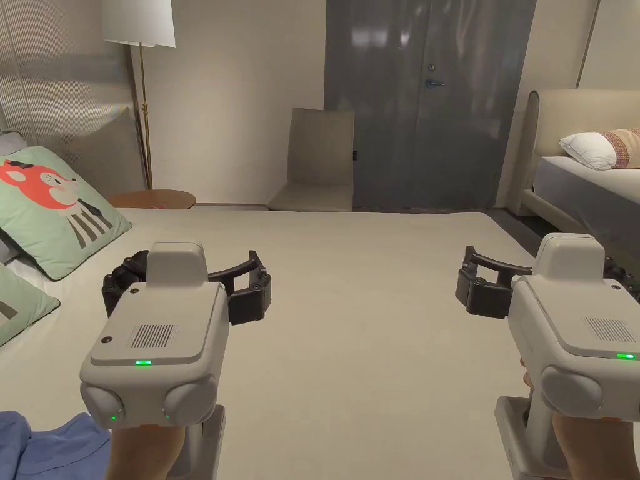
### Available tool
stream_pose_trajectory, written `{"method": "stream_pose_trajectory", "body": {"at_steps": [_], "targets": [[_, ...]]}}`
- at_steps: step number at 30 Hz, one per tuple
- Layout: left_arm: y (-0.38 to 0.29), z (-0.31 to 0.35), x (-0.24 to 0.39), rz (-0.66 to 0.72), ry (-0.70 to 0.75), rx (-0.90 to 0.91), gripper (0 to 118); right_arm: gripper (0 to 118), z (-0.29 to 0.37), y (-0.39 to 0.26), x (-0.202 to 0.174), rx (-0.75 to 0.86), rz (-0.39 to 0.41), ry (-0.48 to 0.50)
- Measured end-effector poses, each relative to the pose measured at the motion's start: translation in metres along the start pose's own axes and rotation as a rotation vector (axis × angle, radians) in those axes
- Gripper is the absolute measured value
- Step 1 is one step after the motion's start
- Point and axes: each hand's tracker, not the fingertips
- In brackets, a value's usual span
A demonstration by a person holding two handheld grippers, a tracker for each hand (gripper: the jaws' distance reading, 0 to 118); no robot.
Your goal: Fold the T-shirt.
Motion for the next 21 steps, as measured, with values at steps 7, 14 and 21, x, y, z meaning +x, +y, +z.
{"method": "stream_pose_trajectory", "body": {"at_steps": [7, 14, 21], "targets": [[0.0006, 0.0004, 0.0019, 0.002, -0.004, -0.007, 111, 118, 0.0019, 0.0011, 0.0024, 0.008, -0.012, 0.000], [0.0016, 0.0028, 0.0029, 0.004, -0.016, -0.013, 111, 118, 0.0053, 0.0006, 0.0024, 0.010, -0.004, -0.009], [0.0014, 0.0043, 0.0015, 0.013, -0.013, -0.013, 111, 118, 0.0078, 0.0033, 0.0012, 0.017, -0.005, -0.003]]}}
